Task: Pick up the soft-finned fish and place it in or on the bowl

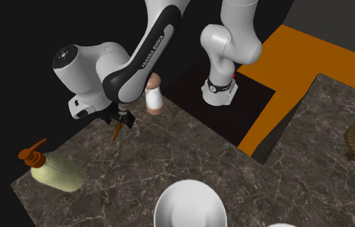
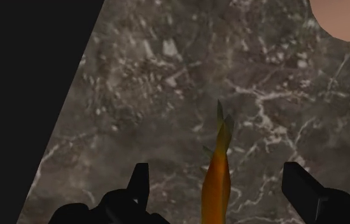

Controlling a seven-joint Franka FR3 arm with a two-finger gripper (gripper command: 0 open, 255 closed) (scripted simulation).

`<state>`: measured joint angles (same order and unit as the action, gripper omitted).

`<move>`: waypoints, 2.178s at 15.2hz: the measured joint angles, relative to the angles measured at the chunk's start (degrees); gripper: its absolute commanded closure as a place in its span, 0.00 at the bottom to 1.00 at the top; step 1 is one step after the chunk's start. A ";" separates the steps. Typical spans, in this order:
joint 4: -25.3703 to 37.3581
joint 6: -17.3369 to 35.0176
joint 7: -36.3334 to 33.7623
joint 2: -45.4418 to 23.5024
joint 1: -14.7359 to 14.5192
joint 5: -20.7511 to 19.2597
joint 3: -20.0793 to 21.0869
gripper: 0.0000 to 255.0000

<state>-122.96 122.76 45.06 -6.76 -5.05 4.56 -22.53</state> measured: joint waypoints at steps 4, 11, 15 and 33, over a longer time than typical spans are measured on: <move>0.02 0.01 0.00 0.01 0.00 0.00 -0.01 1.00; 0.14 -0.25 -0.11 0.13 -0.04 -0.07 0.02 1.00; 1.31 -2.79 -0.65 1.66 -0.13 -0.85 -0.10 1.00; 9.79 -16.07 -2.64 6.94 -0.46 -3.28 -0.07 1.00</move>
<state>-113.17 106.68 42.42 0.17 -5.51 1.29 -22.60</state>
